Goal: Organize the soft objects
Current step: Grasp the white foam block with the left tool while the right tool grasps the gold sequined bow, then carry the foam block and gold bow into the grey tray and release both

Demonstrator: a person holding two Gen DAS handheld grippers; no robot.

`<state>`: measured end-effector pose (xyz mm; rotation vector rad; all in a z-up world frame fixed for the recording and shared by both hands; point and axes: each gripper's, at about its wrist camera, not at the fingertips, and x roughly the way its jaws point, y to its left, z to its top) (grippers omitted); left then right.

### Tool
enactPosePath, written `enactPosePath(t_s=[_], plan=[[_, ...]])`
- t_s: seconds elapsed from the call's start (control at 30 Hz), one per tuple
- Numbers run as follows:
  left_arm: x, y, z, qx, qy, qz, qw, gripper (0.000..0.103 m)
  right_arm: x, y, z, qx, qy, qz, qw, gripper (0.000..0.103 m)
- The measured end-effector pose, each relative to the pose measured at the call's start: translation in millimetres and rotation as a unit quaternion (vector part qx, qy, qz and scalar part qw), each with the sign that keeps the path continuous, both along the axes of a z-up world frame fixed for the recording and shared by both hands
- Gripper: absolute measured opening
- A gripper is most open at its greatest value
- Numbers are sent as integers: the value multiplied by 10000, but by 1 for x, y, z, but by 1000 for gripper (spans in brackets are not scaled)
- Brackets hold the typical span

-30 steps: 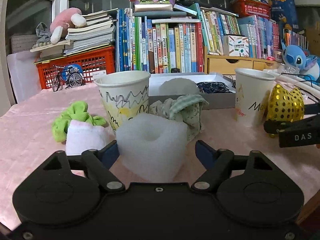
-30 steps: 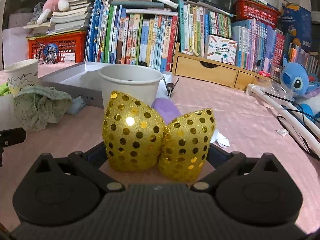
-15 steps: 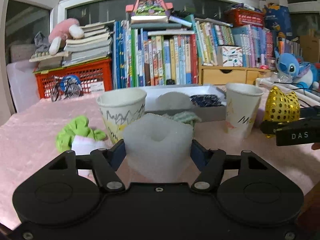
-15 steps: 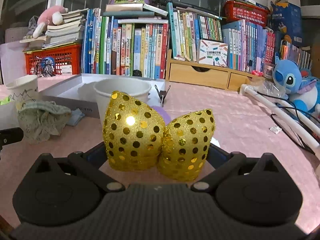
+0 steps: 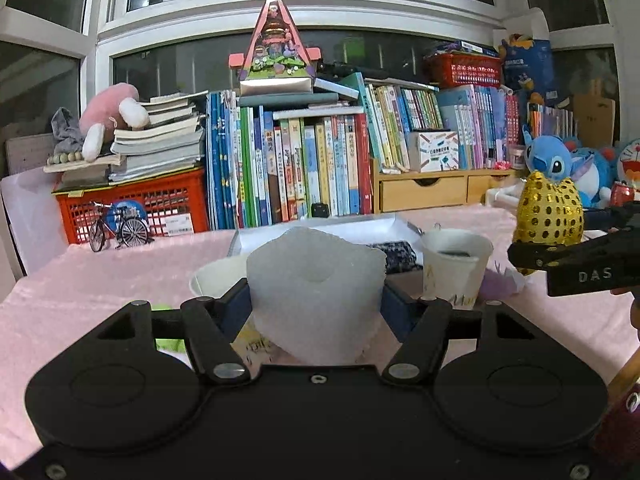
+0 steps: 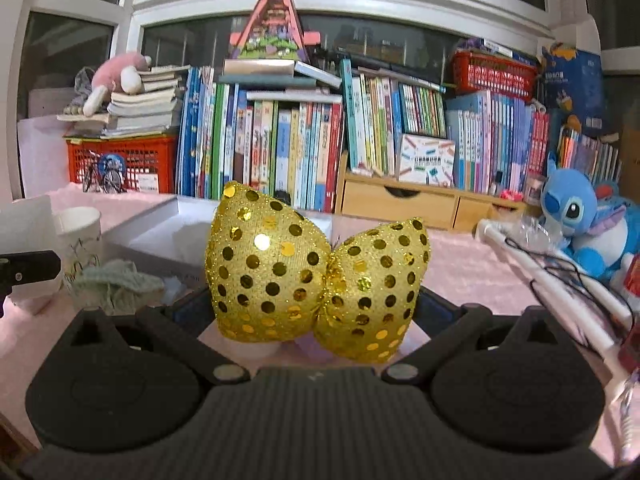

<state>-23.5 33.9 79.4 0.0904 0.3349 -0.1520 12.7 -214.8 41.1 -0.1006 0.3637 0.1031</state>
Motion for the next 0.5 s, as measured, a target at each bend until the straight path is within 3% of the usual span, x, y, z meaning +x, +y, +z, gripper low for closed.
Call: enactPosePath(t_s=[0.17,0.5], plan=[[16,9,19,-105,84,-59,9999,66,5,-2,16,123,-60,147,9998,103],[66,21,57,-228,301,-64,9993,66,46,-1,43,351,237,323,9986,103]])
